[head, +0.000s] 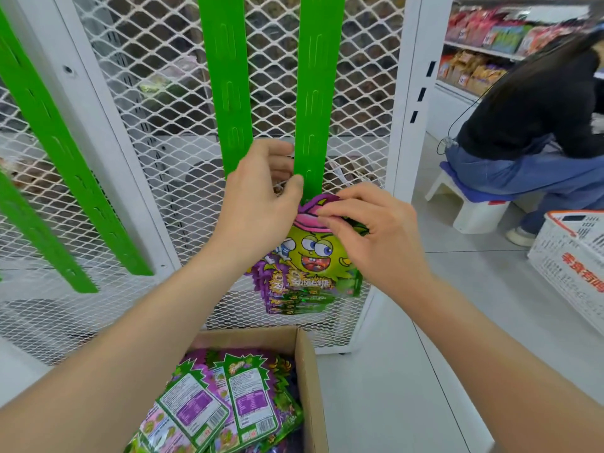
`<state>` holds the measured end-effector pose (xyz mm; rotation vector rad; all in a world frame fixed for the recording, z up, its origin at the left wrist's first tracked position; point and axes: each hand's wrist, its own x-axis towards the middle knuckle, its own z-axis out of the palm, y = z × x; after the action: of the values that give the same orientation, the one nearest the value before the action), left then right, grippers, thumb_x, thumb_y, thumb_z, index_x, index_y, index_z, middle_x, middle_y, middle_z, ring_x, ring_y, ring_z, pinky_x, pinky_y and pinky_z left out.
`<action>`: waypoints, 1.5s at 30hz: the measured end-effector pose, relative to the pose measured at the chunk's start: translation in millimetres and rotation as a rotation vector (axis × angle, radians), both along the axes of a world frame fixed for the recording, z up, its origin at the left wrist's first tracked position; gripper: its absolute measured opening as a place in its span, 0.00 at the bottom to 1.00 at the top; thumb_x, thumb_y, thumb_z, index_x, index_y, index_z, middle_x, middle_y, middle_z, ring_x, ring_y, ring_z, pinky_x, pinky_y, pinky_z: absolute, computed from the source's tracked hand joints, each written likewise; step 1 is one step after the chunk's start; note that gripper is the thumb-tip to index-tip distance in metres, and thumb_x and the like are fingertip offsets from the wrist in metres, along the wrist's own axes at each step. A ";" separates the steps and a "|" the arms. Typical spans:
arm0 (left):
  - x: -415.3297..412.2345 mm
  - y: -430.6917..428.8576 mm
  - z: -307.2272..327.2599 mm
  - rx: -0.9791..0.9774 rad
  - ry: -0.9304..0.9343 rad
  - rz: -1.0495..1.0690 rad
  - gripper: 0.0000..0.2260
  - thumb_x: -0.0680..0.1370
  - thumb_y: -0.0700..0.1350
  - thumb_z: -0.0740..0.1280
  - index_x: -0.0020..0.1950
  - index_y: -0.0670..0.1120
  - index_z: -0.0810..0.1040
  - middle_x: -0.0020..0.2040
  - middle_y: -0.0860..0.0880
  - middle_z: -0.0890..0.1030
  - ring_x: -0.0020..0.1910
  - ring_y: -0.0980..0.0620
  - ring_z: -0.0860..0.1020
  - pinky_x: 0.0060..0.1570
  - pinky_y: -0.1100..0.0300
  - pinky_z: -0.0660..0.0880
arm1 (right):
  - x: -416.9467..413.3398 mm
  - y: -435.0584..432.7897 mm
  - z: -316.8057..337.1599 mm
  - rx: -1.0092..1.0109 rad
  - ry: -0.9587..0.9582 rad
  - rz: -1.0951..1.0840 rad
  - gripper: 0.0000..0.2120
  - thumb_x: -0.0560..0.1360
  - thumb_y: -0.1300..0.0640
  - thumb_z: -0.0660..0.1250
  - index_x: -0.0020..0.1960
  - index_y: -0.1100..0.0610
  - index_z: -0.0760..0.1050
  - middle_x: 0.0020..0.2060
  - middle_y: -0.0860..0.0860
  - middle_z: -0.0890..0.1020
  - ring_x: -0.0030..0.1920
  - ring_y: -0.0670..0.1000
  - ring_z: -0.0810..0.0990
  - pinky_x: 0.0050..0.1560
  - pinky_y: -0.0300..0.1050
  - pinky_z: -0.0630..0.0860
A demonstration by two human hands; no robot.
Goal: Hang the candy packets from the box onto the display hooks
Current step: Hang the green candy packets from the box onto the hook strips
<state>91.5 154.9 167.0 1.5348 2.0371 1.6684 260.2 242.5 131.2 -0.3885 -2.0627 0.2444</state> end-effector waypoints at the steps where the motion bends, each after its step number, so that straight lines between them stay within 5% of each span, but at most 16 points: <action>1: 1.1 1.8 1.2 -0.011 0.017 -0.001 0.10 0.82 0.41 0.70 0.62 0.50 0.78 0.51 0.57 0.83 0.52 0.60 0.82 0.57 0.59 0.79 | -0.9 1.6 1.1 0.021 0.014 -0.004 0.04 0.77 0.61 0.78 0.51 0.57 0.89 0.48 0.51 0.85 0.47 0.46 0.82 0.50 0.37 0.78; 3: -0.7 1.7 4.2 -0.050 0.048 0.000 0.02 0.83 0.45 0.69 0.54 0.50 0.82 0.45 0.57 0.84 0.45 0.59 0.82 0.50 0.58 0.79 | -2.7 4.4 3.2 0.057 0.037 -0.008 0.04 0.77 0.60 0.77 0.51 0.56 0.89 0.49 0.52 0.85 0.47 0.49 0.83 0.48 0.46 0.80; 7: -4.0 -6.1 8.5 -0.148 -0.110 -0.116 0.16 0.86 0.52 0.65 0.46 0.43 0.83 0.36 0.49 0.75 0.37 0.52 0.72 0.42 0.54 0.68 | -5.9 6.4 5.7 0.079 0.068 -0.046 0.04 0.79 0.57 0.76 0.52 0.54 0.89 0.50 0.51 0.84 0.47 0.54 0.83 0.46 0.58 0.79; 13: -2.0 -19.7 22.9 -0.233 -0.131 -0.157 0.24 0.84 0.59 0.64 0.54 0.36 0.80 0.48 0.49 0.71 0.46 0.53 0.69 0.39 0.57 0.62 | -9.5 -6.4 20.5 0.021 0.168 -0.049 0.03 0.78 0.64 0.76 0.50 0.58 0.88 0.53 0.58 0.74 0.42 0.56 0.75 0.48 0.46 0.75; 15: 0.7 -24.4 26.1 -0.256 -0.144 -0.201 0.27 0.82 0.63 0.64 0.54 0.38 0.82 0.48 0.49 0.73 0.46 0.52 0.71 0.43 0.55 0.68 | -9.6 -11.5 22.0 0.018 0.157 -0.043 0.04 0.78 0.66 0.76 0.49 0.59 0.87 0.54 0.59 0.72 0.40 0.55 0.75 0.47 0.42 0.74; 18: 3.4 -28.8 27.4 -0.285 -0.145 -0.262 0.23 0.80 0.68 0.64 0.52 0.51 0.88 0.46 0.41 0.83 0.47 0.39 0.83 0.63 0.39 0.77 | -8.5 -14.6 20.4 0.025 0.157 -0.047 0.03 0.76 0.65 0.77 0.48 0.59 0.87 0.56 0.59 0.71 0.38 0.53 0.76 0.46 0.42 0.75; 24: 0.9 -30.9 22.4 -0.253 -0.094 -0.280 0.18 0.87 0.59 0.61 0.53 0.54 0.88 0.53 0.37 0.86 0.55 0.38 0.84 0.64 0.37 0.77 | -5.5 -14.3 20.9 0.101 0.178 -0.022 0.02 0.76 0.64 0.79 0.48 0.61 0.88 0.57 0.63 0.72 0.36 0.53 0.77 0.44 0.44 0.77; 27: -2.1 -32.0 20.6 -0.233 -0.056 -0.294 0.17 0.87 0.57 0.61 0.52 0.50 0.86 0.49 0.32 0.83 0.46 0.34 0.82 0.55 0.36 0.80 | -5.5 -14.9 19.8 0.105 0.172 -0.011 0.03 0.75 0.64 0.79 0.48 0.60 0.88 0.57 0.62 0.72 0.36 0.50 0.77 0.45 0.40 0.77; 30: -2.6 -32.7 18.3 -0.252 -0.030 -0.301 0.17 0.88 0.53 0.60 0.50 0.44 0.82 0.44 0.32 0.80 0.39 0.44 0.75 0.45 0.40 0.77 | -6.4 -15.9 16.1 0.066 0.171 0.000 0.03 0.73 0.65 0.81 0.46 0.60 0.87 0.56 0.62 0.73 0.38 0.47 0.79 0.49 0.35 0.75; 37: -1.2 -32.2 13.1 -0.298 -0.055 -0.313 0.14 0.84 0.52 0.61 0.56 0.47 0.83 0.53 0.35 0.85 0.54 0.33 0.81 0.59 0.32 0.77 | -6.1 -18.1 6.7 0.014 0.101 0.013 0.06 0.73 0.64 0.81 0.45 0.62 0.84 0.50 0.57 0.75 0.46 0.46 0.77 0.48 0.37 0.74; 41: -4.7 -36.2 13.0 -0.306 -0.118 -0.312 0.12 0.86 0.49 0.64 0.58 0.45 0.84 0.55 0.36 0.86 0.55 0.35 0.84 0.64 0.33 0.76 | -4.4 -17.9 2.8 -0.014 0.055 0.009 0.07 0.73 0.63 0.81 0.47 0.61 0.83 0.46 0.53 0.80 0.47 0.47 0.78 0.49 0.37 0.74; 45: -2.4 -40.9 15.8 -0.261 -0.127 -0.310 0.18 0.85 0.56 0.63 0.55 0.44 0.85 0.54 0.34 0.85 0.57 0.32 0.82 0.63 0.32 0.76 | 0.3 -20.6 4.0 0.045 0.121 0.002 0.05 0.75 0.64 0.80 0.50 0.62 0.86 0.45 0.55 0.82 0.46 0.50 0.81 0.49 0.43 0.78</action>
<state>89.1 114.0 182.8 1.5183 1.7631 1.2948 260.5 221.9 135.2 -0.3363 -1.9467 0.2174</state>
